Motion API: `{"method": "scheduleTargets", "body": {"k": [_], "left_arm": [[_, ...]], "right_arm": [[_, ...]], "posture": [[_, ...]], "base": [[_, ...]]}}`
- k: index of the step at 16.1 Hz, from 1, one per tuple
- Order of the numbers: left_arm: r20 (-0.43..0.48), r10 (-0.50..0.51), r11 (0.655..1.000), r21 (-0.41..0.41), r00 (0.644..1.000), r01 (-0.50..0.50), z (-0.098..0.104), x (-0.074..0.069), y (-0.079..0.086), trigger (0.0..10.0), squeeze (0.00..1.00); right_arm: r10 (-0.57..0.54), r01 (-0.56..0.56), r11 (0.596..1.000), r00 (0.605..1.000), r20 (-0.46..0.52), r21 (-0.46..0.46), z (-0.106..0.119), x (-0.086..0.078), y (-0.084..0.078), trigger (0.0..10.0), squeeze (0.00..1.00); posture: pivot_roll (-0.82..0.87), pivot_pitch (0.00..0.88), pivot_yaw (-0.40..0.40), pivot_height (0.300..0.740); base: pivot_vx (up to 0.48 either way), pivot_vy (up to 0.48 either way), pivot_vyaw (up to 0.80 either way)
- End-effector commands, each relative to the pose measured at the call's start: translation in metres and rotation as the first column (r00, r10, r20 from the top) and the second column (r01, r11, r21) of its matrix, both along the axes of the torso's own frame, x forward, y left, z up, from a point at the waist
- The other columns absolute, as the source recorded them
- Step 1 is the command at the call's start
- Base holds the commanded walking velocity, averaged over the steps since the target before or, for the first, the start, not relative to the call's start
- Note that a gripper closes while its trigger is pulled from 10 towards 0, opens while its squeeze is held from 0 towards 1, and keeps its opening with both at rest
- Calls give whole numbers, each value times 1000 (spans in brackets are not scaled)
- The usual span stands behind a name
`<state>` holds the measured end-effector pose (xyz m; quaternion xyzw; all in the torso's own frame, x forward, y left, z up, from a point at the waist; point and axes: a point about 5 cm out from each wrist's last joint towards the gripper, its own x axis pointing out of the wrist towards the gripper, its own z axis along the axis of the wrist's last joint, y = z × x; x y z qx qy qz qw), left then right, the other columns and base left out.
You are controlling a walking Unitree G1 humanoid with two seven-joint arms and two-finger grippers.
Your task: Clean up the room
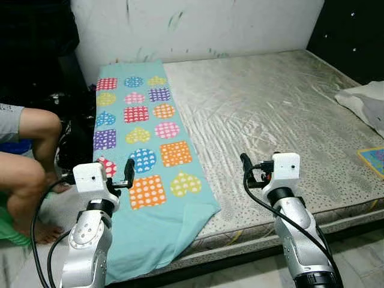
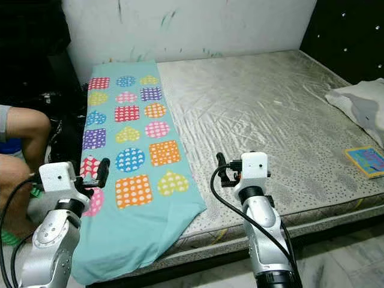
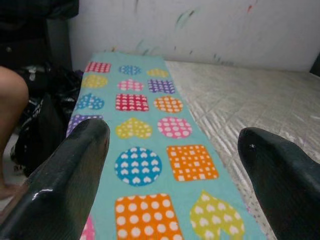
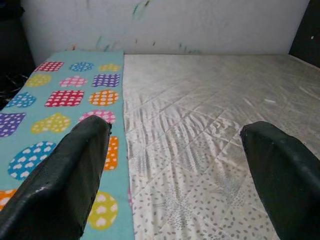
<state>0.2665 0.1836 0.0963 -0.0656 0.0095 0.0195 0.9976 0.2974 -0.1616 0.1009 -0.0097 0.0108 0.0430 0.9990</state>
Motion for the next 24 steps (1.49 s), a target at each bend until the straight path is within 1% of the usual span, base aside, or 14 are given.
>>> {"method": "scheduleTargets", "body": {"k": [1, 3, 8, 20, 24], "left_arm": [[-10, 14, 1000, -5, 1000, -15, 0, 2, 2, 10000, 0], [-14, 17, 1000, -5, 1000, -17, -1, 2, 3, 10000, 0], [-20, 21, 1000, -4, 1000, -21, -1, 3, 4, 10000, 0], [-21, 16, 1000, 5, 1000, -16, 0, 4, 4, 10000, 0], [-26, 15, 1000, 2, 1000, -15, 0, 3, 4, 10000, 0]], "right_arm": [[6, -6, 1000, 1000, -16, 12, -1, 3, 1, 10000, 0], [6, -6, 1000, 1000, -18, 12, -1, 3, 1, 10000, 0], [1, 0, 1000, 1000, -23, 13, -2, 3, 1, 10000, 0], [-5, 5, 1000, 1000, -19, 13, -2, 3, 1, 10000, 0], [10, -10, 1000, 1000, -21, 1, -2, 2, 1, 10000, 0]], "posture": [[-95, 10, 11, 740], [-96, 11, 12, 740], [-95, 20, 16, 740], [-94, 35, 19, 740], [-93, 42, 19, 740]], "base": [[0, 0, 0], [0, 0, 0], [0, 298, 0], [0, 0, 0], [0, 0, 0]]}}
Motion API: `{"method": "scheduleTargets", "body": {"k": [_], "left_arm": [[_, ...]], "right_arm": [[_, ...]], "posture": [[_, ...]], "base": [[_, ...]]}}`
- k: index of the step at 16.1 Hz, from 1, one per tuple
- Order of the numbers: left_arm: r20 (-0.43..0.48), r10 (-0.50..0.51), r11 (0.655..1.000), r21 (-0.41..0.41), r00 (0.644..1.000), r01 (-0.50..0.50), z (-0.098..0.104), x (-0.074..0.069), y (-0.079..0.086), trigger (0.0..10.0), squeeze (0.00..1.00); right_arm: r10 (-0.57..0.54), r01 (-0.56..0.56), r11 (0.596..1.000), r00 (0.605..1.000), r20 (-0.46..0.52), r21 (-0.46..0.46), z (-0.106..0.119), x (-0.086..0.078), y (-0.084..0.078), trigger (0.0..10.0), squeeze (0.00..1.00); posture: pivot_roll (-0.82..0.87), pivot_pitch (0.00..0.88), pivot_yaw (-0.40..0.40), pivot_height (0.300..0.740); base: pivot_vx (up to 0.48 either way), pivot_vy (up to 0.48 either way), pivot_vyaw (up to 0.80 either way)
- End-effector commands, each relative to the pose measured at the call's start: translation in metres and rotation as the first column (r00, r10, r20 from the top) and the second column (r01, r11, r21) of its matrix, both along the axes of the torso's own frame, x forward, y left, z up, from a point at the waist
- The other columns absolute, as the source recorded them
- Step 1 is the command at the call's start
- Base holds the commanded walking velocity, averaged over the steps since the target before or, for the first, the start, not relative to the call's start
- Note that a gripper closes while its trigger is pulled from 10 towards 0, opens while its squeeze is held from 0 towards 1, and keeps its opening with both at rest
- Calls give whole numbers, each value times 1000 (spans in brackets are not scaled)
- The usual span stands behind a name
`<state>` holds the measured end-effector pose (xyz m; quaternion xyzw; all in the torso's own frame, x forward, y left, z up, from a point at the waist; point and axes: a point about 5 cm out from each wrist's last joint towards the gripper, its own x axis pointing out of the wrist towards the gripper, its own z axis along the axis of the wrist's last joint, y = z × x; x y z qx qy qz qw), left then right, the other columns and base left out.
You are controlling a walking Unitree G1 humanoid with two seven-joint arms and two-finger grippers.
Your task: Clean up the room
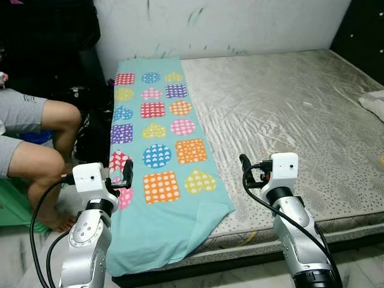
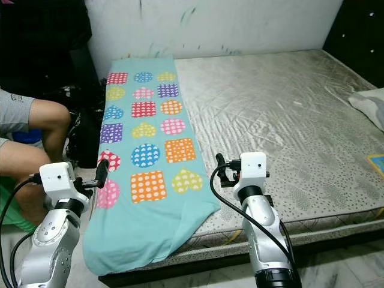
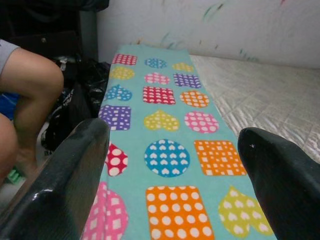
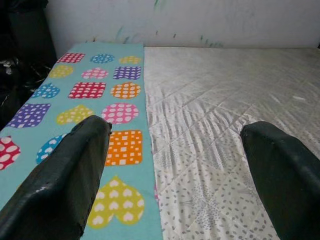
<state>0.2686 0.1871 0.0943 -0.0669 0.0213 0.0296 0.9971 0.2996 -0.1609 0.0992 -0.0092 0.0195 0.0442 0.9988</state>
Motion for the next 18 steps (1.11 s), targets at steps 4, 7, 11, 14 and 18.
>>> {"method": "scheduleTargets", "body": {"k": [4, 7, 11, 14, 18], "left_arm": [[-1, 1, 1000, 3, 1000, -1, 2, -1, 0, 10000, 0], [-6, -5, 1000, 2, 1000, 5, 2, -2, 0, 10000, 0], [-12, -8, 1000, -1, 1000, 8, 2, -3, 0, 10000, 0], [-9, 0, 1000, 0, 1000, 0, 2, -3, 0, 10000, 0], [-8, 22, 1000, -4, 1000, -22, 2, -2, 2, 10000, 0]], "right_arm": [[15, -15, 1000, 1000, -9, 2, -2, -2, 1, 10000, 0], [20, -20, 1000, 1000, -11, 7, -2, -4, 2, 10000, 0], [29, -29, 999, 1000, -11, 14, -2, -5, 3, 10000, 0], [36, -36, 999, 999, -8, 17, -2, -5, 3, 10000, 0], [45, -45, 999, 999, -8, 10, -2, -4, 4, 10000, 0]], "posture": [[-88, 53, 21, 715], [-85, 63, 24, 675], [-84, 64, 24, 632], [-84, 60, 25, 632], [-85, 52, 22, 618]], "base": [[0, 0, 0], [0, 0, 0], [0, 0, 0], [0, 0, 0], [0, 0, 0]]}}
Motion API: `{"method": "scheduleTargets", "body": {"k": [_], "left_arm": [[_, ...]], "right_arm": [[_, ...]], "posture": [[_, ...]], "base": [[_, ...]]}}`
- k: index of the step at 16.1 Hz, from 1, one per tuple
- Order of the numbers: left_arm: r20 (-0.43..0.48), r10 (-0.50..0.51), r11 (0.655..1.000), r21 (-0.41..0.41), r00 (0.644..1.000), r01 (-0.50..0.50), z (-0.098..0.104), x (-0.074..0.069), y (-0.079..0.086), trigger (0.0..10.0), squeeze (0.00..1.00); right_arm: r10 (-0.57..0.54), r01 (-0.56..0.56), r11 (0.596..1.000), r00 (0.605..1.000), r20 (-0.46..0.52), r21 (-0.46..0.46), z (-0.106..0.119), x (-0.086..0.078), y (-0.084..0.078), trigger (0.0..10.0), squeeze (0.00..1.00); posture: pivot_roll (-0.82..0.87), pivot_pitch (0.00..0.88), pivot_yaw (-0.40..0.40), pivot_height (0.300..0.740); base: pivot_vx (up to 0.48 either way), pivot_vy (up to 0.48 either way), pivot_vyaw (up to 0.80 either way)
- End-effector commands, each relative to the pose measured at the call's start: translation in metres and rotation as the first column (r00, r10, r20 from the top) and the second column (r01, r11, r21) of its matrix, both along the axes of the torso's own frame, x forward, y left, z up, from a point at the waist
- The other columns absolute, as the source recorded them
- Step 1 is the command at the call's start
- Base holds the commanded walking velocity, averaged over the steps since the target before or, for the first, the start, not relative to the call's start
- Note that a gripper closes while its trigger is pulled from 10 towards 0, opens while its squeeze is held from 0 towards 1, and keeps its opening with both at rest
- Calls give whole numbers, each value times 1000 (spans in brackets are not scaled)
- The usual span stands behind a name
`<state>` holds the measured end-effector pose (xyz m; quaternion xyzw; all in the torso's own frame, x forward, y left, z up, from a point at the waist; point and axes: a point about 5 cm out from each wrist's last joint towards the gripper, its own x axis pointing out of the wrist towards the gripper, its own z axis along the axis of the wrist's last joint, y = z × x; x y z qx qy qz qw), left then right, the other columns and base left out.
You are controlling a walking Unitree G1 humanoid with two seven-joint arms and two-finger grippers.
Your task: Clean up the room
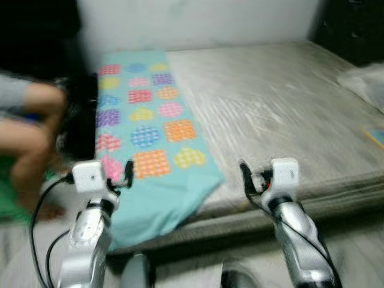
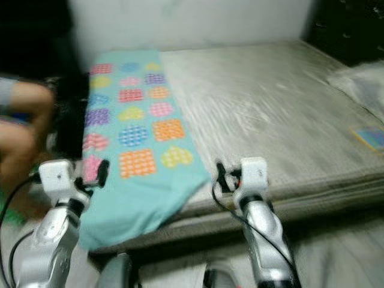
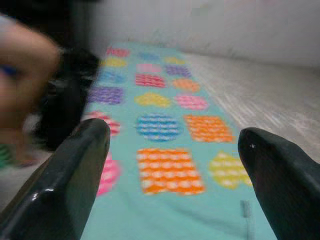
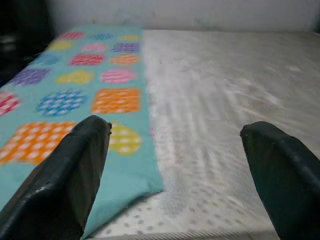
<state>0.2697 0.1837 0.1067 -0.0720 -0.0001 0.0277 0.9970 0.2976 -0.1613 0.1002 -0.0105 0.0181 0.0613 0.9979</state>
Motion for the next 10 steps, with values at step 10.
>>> {"method": "scheduleTargets", "body": {"k": [10], "left_arm": [[-40, 36, 999, -2, 999, -36, -8, -2, 5, 10000, 0]], "right_arm": [[27, -27, 1000, 1000, -8, 6, -1, 0, 6, 10000, 0]], "posture": [[-88, 62, 18, 590]], "base": [[0, 0, 0]]}}
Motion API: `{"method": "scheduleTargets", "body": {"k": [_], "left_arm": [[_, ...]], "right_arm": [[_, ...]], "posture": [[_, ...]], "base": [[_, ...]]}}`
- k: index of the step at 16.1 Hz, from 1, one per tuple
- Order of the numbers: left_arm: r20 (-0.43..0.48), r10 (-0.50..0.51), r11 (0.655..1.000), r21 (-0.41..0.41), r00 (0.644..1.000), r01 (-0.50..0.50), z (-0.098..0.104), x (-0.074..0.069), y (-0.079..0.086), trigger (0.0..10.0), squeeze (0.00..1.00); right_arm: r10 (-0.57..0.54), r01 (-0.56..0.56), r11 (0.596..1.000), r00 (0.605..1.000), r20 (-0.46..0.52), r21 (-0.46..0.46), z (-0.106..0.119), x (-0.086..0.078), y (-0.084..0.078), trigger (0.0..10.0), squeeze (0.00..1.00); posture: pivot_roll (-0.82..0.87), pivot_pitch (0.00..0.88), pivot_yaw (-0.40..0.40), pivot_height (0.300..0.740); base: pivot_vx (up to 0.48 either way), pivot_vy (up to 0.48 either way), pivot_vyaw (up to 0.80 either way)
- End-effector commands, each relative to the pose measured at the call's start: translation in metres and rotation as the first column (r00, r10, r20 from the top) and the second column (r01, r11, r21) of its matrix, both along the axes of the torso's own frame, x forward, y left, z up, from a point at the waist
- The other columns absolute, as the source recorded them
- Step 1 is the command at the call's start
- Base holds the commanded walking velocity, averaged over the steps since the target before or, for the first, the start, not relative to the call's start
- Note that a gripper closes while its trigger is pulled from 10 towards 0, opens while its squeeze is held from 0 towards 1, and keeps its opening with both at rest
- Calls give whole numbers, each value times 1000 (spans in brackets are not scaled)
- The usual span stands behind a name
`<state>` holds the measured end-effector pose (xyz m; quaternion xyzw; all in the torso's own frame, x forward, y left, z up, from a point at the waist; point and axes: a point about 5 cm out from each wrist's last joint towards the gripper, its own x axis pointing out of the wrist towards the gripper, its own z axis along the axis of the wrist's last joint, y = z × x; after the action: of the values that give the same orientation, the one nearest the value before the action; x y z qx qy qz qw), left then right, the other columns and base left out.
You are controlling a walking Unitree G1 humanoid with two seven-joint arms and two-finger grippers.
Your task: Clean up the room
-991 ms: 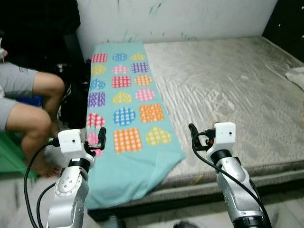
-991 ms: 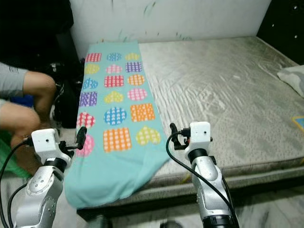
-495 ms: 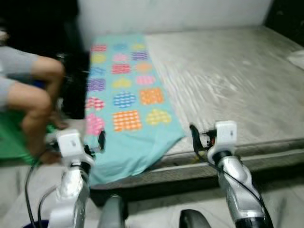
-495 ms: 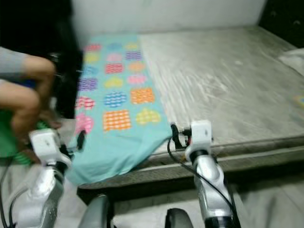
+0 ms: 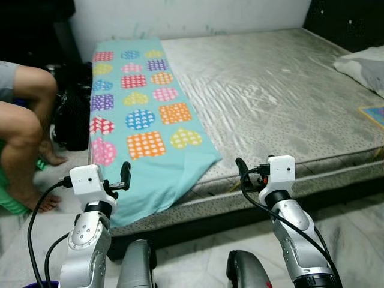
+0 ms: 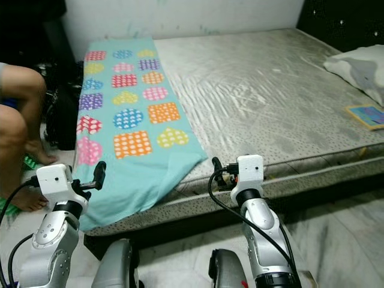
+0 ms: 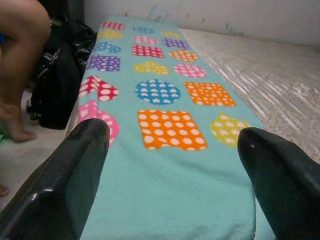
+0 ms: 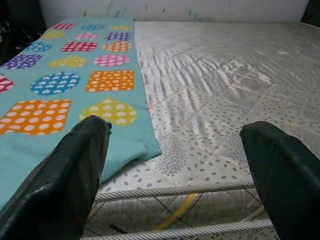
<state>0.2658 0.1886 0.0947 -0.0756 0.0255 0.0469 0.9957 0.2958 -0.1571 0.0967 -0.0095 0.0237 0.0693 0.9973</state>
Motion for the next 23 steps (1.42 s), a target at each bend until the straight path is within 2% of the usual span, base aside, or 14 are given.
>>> {"method": "scheduleTargets", "body": {"k": [1, 3, 11, 15, 20, 23], "left_arm": [[13, 1, 1000, 6, 1000, -1, 4, 2, 0, 10000, 0], [12, 1, 1000, 5, 1000, -1, 4, 2, 0, 10000, 0], [6, -10, 1000, 4, 1000, 10, 4, 3, -1, 10000, 0], [1, -14, 1000, 3, 1000, 14, 4, 4, -1, 10000, 0], [17, -32, 999, -9, 999, 32, 5, 5, -3, 10000, 0], [21, -35, 999, -11, 999, 35, 5, 5, -3, 10000, 0]], "right_arm": [[11, -11, 1000, 1000, 2, 5, 2, 2, 2, 10000, 0], [10, -10, 1000, 1000, 4, 9, 2, 2, 2, 10000, 0], [34, -34, 999, 999, 14, -12, 4, 2, 5, 10000, 0], [33, -33, 999, 999, 13, -12, 4, 3, 5, 10000, 0], [26, -26, 1000, 1000, 7, -7, 3, 4, 4, 10000, 0], [27, -27, 1000, 1000, 4, -9, 2, 4, 4, 10000, 0]], "posture": [[-88, 65, 18, 580], [-87, 68, 17, 560], [-88, 79, 20, 560], [-88, 82, 20, 560], [-89, 80, 21, 560], [-87, 71, 22, 560]], "base": [[0, 0, 0], [0, 0, 0], [0, 0, 0], [0, 0, 708], [0, 0, 0], [289, 0, 0]]}}
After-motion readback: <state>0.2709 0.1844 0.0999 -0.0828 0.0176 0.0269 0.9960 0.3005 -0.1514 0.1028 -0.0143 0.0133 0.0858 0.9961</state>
